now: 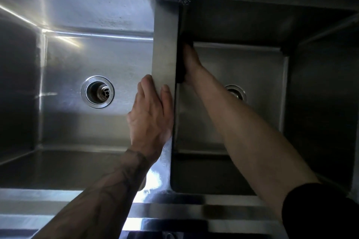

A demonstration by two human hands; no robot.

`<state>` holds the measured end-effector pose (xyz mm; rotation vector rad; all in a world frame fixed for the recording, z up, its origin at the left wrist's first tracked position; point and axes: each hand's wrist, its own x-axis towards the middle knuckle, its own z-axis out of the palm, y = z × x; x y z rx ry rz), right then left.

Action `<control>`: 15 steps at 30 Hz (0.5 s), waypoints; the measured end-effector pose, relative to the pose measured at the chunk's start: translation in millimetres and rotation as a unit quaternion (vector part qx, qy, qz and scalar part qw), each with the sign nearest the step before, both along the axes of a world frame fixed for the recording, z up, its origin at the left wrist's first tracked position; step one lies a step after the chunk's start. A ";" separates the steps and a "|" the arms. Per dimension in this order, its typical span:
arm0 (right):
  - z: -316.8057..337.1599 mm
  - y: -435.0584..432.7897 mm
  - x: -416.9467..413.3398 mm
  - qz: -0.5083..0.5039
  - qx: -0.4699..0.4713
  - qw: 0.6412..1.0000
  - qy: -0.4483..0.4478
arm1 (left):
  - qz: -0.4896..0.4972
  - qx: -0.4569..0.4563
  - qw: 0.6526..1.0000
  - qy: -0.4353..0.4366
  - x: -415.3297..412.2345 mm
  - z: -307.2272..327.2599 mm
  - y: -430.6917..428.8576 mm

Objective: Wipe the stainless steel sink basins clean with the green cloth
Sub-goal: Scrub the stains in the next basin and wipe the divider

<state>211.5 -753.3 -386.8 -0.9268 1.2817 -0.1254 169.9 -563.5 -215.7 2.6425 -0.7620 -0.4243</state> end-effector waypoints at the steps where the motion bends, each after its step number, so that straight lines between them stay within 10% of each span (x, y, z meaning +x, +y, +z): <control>1: -15.7 -13.9 7.8 -0.009 0.000 1.000 -0.025 | -0.016 0.026 1.000 -0.009 0.7 -2.1 0.4; 8: 102.9 35.7 -30.6 -0.045 -0.106 0.992 -0.047 | 0.012 -0.032 0.999 0.017 0.6 -0.5 0.3; 15: 163.2 136.5 -126.4 0.001 -0.020 0.997 -0.077 | -0.038 -0.013 0.999 -0.005 2.6 -4.8 2.2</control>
